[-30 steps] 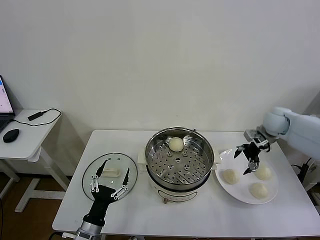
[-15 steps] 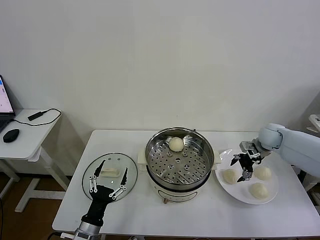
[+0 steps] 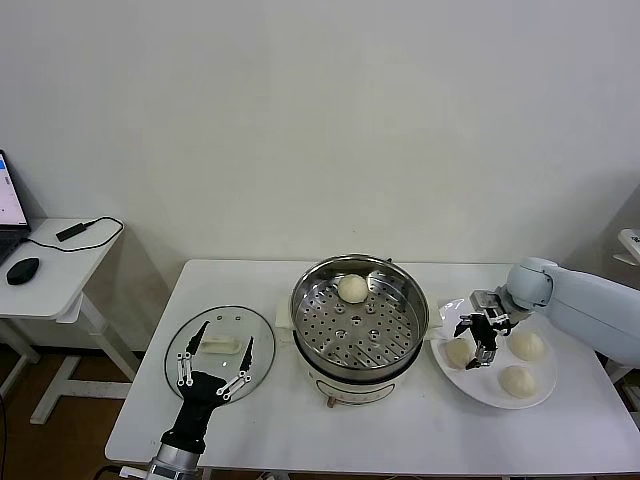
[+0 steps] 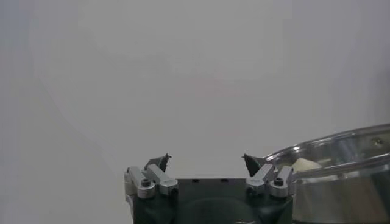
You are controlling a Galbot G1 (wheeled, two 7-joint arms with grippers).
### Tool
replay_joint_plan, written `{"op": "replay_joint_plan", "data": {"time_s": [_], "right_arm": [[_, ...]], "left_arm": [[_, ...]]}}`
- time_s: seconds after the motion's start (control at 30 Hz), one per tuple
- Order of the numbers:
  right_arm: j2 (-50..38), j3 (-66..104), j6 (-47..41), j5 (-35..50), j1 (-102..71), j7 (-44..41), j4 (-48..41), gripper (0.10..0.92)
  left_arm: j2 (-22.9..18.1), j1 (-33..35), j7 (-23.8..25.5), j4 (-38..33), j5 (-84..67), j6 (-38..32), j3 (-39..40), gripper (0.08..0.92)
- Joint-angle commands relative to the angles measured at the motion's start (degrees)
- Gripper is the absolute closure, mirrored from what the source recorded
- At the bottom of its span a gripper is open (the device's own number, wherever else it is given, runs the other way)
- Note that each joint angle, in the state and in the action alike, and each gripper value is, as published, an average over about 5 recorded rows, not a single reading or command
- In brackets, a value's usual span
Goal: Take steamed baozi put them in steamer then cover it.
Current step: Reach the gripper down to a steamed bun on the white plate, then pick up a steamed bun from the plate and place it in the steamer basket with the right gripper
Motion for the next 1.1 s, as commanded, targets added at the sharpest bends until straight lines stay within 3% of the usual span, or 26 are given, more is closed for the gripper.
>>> {"op": "replay_joint_plan", "data": {"time_s": [0.03,0.27,0.6,0.77,1.1], "right_arm": [[0.2,0.5,-0.1,-0.2,-0.6,0.5,-0.2,0.261],[-0.5,1.1,-0.1,-0.8,0.5,-0.3,0.3,0.353],[-1.8,-5.5,-0.3,2.4,18.8,-10.0,6.6,0.372],[1.9,-12.7,-2.6,8.3,34.0,-15.3,11.6,0.372],[13.4,-14.8,-7.3,14.0,43.5,-19.1,18.1,0.364]], "left_arm": [[0.0,0.0,0.0,0.1,0.0,-0.1,0.0,0.177],[0.1,-0.1,-0.1,0.1,0.0,-0.5,0.0,0.177],[0.8,-0.3,-0.2,-0.6,0.0,-0.5,0.5,0.177],[1.1,-0.5,-0.3,-0.7,0.0,-0.7,0.9,0.177],[1.3,-0.5,-1.0,-1.2,0.1,-1.2,1.4,0.177]]}}
